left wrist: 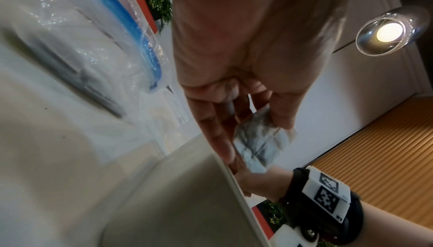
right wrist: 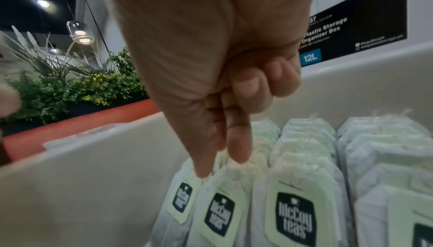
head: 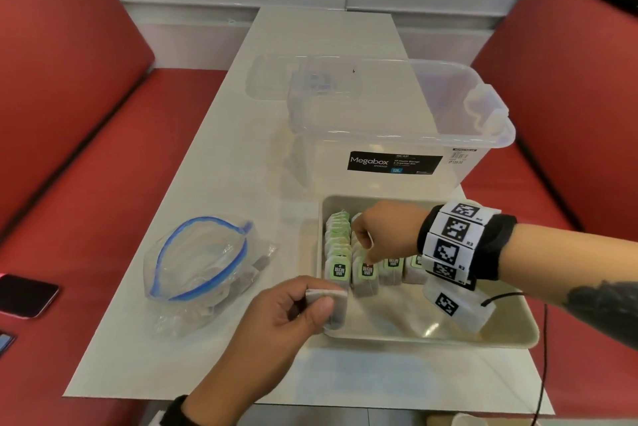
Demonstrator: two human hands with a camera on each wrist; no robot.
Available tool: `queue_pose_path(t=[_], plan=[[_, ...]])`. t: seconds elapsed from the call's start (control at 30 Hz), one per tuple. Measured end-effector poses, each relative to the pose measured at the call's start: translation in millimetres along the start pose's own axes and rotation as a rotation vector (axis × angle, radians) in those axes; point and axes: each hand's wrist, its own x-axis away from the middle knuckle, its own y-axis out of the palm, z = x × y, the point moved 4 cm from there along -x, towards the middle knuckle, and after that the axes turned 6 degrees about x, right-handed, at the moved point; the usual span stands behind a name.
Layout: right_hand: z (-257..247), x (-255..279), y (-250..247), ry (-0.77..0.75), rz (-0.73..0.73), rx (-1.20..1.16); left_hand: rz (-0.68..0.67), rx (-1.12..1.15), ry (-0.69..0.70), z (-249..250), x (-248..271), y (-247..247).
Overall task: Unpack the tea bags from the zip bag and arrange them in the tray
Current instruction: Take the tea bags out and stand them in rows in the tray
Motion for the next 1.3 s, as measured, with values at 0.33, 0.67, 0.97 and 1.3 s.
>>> queue_pose_path(t=[0.33, 0.67, 0.97, 1.3], plan=[[-6, 13, 36, -0.217, -0.446, -0.084, -0.051, -0.048, -0.121, -8, 2, 6], [-7, -2, 45, -0.207, -0.485, -0.076, 0.008, -0.021, -0.128, -6, 3, 6], [-29, 35, -23, -0.228, 0.043, -0.224, 0.362, 0.062, -0.017, 17, -9, -11], [-73, 79, -38, -0.524, 0.542, -0.185, 0.374, 0.212, -0.263, 7, -16, -7]])
